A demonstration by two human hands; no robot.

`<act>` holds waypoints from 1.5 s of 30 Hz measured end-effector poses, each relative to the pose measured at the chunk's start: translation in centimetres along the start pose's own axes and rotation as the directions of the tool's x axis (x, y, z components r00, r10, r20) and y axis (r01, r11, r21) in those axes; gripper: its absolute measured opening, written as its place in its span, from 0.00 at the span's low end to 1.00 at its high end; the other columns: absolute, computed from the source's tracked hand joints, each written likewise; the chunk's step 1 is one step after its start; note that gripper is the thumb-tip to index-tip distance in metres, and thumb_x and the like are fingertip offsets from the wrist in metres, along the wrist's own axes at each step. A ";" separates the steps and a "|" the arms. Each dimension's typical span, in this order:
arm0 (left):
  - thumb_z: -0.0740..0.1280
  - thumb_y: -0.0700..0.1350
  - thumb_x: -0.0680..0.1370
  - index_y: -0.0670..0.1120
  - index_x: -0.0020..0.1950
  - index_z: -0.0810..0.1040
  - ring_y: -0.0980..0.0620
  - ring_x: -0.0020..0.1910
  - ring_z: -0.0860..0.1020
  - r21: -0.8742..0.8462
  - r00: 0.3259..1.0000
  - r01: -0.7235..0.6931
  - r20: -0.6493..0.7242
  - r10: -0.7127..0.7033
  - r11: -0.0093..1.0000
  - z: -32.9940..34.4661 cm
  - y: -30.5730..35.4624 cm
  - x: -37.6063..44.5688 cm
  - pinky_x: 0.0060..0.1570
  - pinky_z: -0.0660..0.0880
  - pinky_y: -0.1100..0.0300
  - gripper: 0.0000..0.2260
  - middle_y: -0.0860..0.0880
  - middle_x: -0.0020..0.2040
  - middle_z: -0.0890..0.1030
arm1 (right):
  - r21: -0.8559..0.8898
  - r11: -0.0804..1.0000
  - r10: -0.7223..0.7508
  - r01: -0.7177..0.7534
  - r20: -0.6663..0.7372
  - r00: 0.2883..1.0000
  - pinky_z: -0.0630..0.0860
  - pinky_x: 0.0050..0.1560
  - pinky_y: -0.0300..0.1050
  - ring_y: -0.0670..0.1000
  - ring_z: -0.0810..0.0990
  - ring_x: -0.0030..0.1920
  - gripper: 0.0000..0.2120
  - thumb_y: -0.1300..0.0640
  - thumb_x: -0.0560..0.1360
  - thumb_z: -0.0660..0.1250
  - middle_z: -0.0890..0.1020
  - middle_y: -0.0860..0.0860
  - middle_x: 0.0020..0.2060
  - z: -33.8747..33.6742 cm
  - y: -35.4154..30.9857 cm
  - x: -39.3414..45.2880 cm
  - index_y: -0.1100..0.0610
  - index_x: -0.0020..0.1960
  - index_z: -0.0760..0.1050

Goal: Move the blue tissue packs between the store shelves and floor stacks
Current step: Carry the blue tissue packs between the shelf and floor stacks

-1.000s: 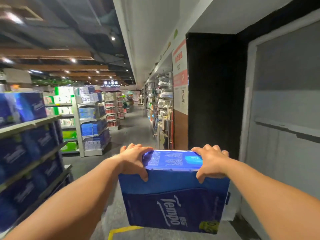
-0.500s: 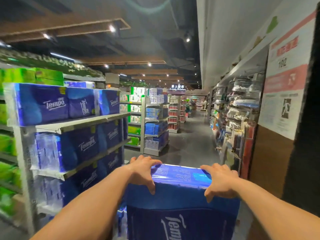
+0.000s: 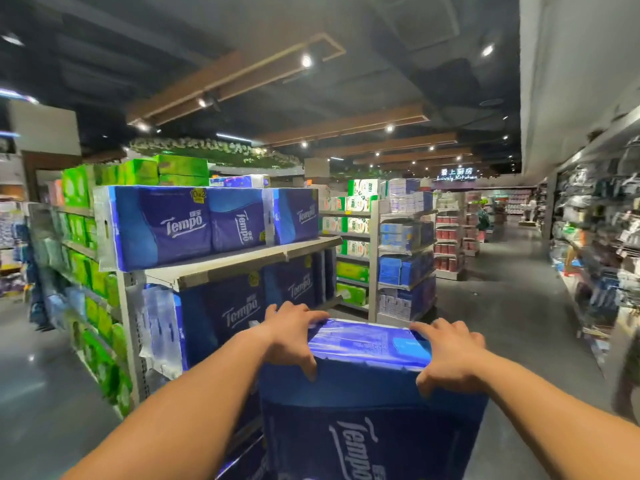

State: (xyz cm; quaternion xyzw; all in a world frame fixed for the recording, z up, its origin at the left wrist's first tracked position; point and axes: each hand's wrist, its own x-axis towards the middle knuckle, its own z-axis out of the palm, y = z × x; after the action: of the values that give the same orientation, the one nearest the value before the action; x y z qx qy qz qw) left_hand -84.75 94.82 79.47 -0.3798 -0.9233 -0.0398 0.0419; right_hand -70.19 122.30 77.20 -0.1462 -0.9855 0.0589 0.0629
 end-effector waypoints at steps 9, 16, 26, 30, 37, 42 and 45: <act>0.70 0.72 0.51 0.64 0.77 0.60 0.49 0.61 0.67 0.034 0.967 0.243 -0.085 -0.239 0.969 -0.7 -8.4 15.4 0.67 0.61 0.44 0.54 0.58 0.58 0.71 | 0.021 0.969 -0.247 0.247 0.012 0.969 0.62 0.69 0.60 0.56 0.61 0.71 0.54 0.38 0.55 0.75 0.65 0.49 0.71 -1.6 0.3 23.6 0.37 0.77 0.55; 0.69 0.73 0.48 0.65 0.76 0.61 0.49 0.61 0.68 0.072 0.920 0.364 -0.183 -0.346 0.929 -2.4 -15.1 24.8 0.64 0.63 0.46 0.55 0.57 0.57 0.71 | 0.019 0.925 -0.380 0.380 -0.038 0.924 0.63 0.65 0.58 0.57 0.61 0.70 0.56 0.36 0.54 0.73 0.66 0.49 0.70 -1.8 -1.6 38.9 0.39 0.78 0.53; 0.70 0.71 0.46 0.64 0.75 0.65 0.49 0.61 0.69 0.047 0.901 0.405 -0.192 -0.390 0.913 -3.2 -21.5 40.0 0.58 0.66 0.51 0.56 0.57 0.62 0.74 | 0.015 0.918 -0.396 0.397 -0.057 0.916 0.64 0.62 0.56 0.57 0.62 0.69 0.57 0.37 0.53 0.74 0.67 0.49 0.69 -1.9 -1.9 56.5 0.39 0.79 0.55; 0.72 0.68 0.48 0.64 0.76 0.65 0.44 0.63 0.70 0.095 0.872 0.417 -0.323 -0.368 0.904 -9.1 -22.1 44.7 0.61 0.67 0.48 0.55 0.52 0.63 0.75 | -0.048 0.896 -0.442 0.442 -0.194 0.876 0.66 0.65 0.58 0.60 0.62 0.69 0.56 0.38 0.56 0.78 0.67 0.52 0.69 -7.8 -1.9 62.4 0.40 0.78 0.55; 0.72 0.69 0.49 0.62 0.76 0.66 0.41 0.62 0.70 0.123 0.643 0.557 -0.690 -0.332 0.822 -16.9 -22.9 48.7 0.61 0.67 0.47 0.54 0.49 0.64 0.75 | -0.228 0.812 -0.571 0.537 -0.504 0.648 0.67 0.62 0.55 0.64 0.65 0.65 0.59 0.33 0.50 0.76 0.69 0.57 0.68 -18.5 -4.6 71.9 0.41 0.77 0.59; 0.73 0.68 0.52 0.61 0.74 0.67 0.40 0.61 0.69 0.174 0.527 0.693 -0.784 -0.327 0.700 -18.1 -24.2 50.6 0.61 0.65 0.45 0.51 0.47 0.61 0.75 | -0.218 0.748 -0.614 0.627 -0.588 0.527 0.65 0.67 0.61 0.63 0.65 0.65 0.59 0.32 0.46 0.70 0.69 0.55 0.68 -18.3 -7.6 78.5 0.41 0.76 0.58; 0.71 0.68 0.52 0.60 0.73 0.68 0.40 0.59 0.69 0.190 0.493 0.758 -0.793 -0.358 0.623 -17.5 -26.1 51.6 0.60 0.65 0.44 0.49 0.47 0.60 0.75 | -0.177 0.675 -0.662 0.716 -0.575 0.482 0.65 0.67 0.59 0.62 0.65 0.66 0.56 0.36 0.53 0.76 0.68 0.53 0.68 -16.3 -10.3 82.9 0.41 0.76 0.57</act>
State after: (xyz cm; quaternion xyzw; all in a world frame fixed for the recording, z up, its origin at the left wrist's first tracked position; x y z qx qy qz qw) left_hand -138.81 110.51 101.31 0.0282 -0.8821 0.0609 0.4662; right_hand -149.50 138.60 103.49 0.2535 -0.8834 0.0223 0.3935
